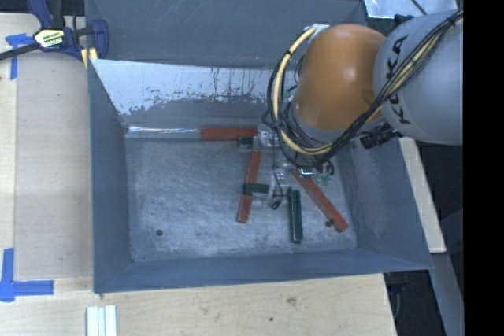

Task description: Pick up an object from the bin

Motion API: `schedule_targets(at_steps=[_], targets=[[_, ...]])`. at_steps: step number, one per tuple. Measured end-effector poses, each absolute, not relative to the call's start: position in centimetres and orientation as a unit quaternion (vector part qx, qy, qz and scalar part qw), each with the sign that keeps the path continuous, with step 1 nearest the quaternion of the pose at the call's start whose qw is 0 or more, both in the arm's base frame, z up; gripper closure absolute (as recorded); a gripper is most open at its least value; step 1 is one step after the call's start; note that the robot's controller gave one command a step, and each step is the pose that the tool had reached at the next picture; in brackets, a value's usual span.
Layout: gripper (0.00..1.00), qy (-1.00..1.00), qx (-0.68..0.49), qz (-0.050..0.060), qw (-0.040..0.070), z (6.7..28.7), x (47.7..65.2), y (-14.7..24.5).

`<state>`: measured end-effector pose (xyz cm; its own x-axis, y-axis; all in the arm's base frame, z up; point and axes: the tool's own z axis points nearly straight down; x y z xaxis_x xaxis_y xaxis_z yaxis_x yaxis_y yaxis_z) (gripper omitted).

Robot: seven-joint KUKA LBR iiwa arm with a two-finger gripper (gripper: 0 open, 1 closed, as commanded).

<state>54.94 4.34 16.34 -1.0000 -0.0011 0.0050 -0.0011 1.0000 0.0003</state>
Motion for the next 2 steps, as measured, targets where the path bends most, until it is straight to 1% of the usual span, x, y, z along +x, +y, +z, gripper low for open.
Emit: schedule_targets(at_steps=[1, 2], targets=[[0.00, -0.974, 0.226, 0.000, 0.001, 7.34, 58.05, 5.64], [1.00, -0.974, 0.224, 0.000, -0.003, 7.72, 58.30, 5.67]])
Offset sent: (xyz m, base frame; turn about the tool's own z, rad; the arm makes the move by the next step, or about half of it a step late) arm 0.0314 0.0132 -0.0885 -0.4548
